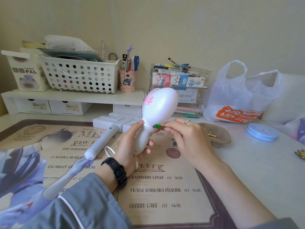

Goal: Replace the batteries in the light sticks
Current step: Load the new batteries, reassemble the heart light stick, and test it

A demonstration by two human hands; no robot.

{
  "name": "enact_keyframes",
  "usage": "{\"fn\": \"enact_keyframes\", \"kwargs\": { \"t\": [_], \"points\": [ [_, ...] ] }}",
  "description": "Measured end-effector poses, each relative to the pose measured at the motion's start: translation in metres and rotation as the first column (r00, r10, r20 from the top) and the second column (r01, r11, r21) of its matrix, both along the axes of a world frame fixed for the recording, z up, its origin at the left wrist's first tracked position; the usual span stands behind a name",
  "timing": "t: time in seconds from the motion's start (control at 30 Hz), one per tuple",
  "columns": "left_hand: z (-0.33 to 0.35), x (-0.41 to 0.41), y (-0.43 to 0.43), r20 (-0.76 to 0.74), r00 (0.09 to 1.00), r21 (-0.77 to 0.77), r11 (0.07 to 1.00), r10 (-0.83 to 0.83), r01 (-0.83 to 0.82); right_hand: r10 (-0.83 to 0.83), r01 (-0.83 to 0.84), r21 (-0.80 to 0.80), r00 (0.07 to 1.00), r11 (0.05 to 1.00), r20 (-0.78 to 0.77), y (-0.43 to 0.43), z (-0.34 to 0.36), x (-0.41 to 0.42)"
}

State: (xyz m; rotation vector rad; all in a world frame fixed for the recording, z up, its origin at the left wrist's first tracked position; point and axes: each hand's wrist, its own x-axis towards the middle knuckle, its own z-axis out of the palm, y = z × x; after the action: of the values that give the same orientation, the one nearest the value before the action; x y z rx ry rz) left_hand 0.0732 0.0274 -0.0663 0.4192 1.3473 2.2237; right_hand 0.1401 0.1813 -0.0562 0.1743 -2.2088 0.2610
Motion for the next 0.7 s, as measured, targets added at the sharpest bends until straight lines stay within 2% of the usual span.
{"fn": "enact_keyframes", "kwargs": {
  "t": [0.2, 0.57, 0.7],
  "points": [
    [0.0006, 0.0021, -0.0001, 0.018, 0.999, 0.117, 0.992, -0.052, 0.049, 0.024, -0.025, -0.013, 1.000, 1.000, -0.015, -0.0019, -0.0029, -0.0009],
    [-0.0038, -0.0005, 0.0002, 0.005, 0.996, 0.116, 0.989, -0.093, 0.091, 0.039, -0.039, 0.006, 0.998, 0.999, -0.049, -0.0035, -0.0012, 0.0000],
    [-0.0078, -0.0011, 0.0017, -0.041, 0.998, 0.103, 0.993, -0.051, 0.055, 0.027, -0.029, -0.027, 0.997, 0.999, -0.069, -0.0075, -0.0012, -0.0009]
  ]
}}
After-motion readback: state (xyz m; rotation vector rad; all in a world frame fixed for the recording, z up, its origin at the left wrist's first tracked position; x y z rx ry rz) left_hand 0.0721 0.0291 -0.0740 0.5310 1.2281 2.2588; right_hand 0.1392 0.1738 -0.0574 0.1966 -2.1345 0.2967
